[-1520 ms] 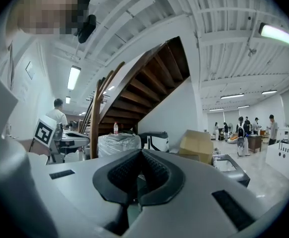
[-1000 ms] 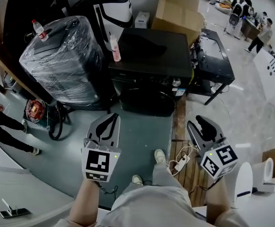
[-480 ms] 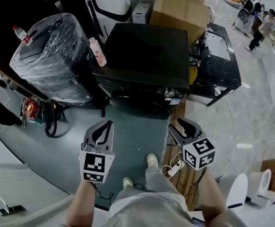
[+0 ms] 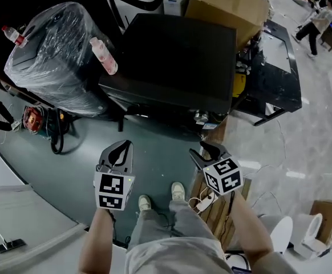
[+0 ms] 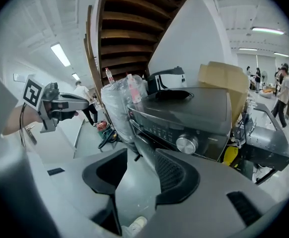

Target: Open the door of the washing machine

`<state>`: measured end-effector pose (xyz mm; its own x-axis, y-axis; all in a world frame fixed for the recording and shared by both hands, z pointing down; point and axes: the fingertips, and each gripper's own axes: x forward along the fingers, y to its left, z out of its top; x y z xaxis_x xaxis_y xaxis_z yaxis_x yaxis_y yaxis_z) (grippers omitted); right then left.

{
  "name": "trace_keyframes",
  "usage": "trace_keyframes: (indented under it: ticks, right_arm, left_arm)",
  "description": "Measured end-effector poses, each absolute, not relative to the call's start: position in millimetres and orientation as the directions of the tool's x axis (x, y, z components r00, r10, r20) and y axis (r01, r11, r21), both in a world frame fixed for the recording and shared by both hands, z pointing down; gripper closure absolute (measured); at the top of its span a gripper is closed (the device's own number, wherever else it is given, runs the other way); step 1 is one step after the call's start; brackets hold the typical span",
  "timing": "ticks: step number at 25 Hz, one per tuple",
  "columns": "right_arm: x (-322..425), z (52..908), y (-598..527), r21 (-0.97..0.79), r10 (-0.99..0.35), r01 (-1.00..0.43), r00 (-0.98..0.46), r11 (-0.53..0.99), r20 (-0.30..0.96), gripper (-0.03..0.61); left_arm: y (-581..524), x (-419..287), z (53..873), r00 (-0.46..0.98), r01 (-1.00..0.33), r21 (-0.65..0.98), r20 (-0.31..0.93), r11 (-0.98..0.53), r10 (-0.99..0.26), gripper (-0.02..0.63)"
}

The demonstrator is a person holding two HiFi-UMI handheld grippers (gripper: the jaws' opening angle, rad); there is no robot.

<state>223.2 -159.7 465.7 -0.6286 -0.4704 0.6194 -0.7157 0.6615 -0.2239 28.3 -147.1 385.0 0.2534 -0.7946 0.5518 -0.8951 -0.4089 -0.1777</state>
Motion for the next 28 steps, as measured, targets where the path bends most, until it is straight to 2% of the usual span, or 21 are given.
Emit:
trace_keyframes:
  ticks: [12, 18, 28]
  right_arm:
    - [216.8, 561.4, -214.4, -0.225, -0.415, -0.742, -0.569, 0.632, 0.71, 0.368]
    - [210.4, 611.5, -231.9, -0.246, -0.411, -0.784, -0.532, 0.57, 0.74, 0.365]
    - [210.1, 684.2, -253.3, -0.176, -0.388, -0.808, -0.446, 0.562, 0.807, 0.353]
  left_arm:
    - [-188.1, 38.4, 467.4, 0.301, -0.875, -0.114, 0.633, -0.471, -0.713, 0.589]
    - [-201.4, 29.2, 508.2, 0.322, -0.865, -0.084, 0.664, -0.495, -0.675, 0.589]
    - [-214.2, 12.8, 565.6, 0.359, -0.855, -0.037, 0.677, -0.517, -0.643, 0.589]
